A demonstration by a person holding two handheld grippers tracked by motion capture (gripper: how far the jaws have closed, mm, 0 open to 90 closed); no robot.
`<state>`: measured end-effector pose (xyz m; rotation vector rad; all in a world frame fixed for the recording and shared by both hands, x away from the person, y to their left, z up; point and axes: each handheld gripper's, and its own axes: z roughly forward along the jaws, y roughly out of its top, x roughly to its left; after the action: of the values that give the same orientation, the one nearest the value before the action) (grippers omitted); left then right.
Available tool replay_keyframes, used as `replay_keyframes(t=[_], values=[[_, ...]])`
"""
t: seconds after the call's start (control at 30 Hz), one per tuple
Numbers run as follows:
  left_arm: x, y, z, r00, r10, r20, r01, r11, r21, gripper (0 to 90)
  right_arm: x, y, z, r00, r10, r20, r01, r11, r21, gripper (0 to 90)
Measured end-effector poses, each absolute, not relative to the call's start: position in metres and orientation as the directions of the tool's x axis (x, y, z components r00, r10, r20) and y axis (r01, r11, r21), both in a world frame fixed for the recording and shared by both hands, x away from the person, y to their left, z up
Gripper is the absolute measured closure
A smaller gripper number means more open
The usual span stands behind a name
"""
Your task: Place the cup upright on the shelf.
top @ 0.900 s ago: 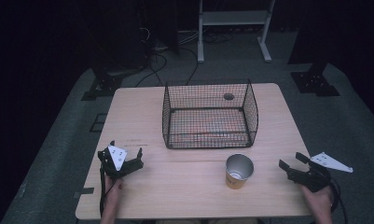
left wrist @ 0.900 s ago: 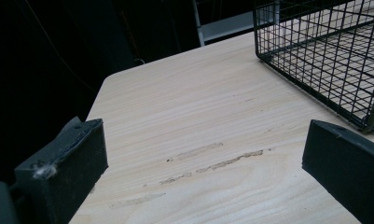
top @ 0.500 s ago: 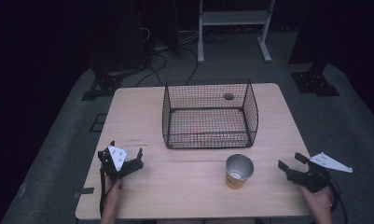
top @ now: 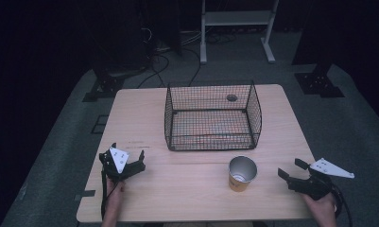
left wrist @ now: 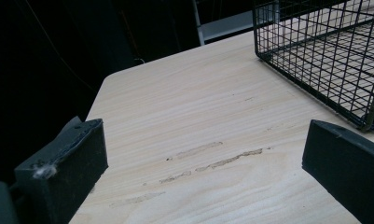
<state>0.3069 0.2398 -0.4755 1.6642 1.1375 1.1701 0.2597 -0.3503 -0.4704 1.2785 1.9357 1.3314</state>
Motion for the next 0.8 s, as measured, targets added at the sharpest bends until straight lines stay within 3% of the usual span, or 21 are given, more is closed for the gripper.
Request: replay_keyframes(t=[0.8], values=[[0.307, 0.239, -0.476, 0.174, 0.951, 0.256, 0.223, -0.292, 0.93, 0.0, 0.226, -0.327, -0.461, -0.613, 0.788, 0.064, 0.376, 0.219, 0.9, 12.9]])
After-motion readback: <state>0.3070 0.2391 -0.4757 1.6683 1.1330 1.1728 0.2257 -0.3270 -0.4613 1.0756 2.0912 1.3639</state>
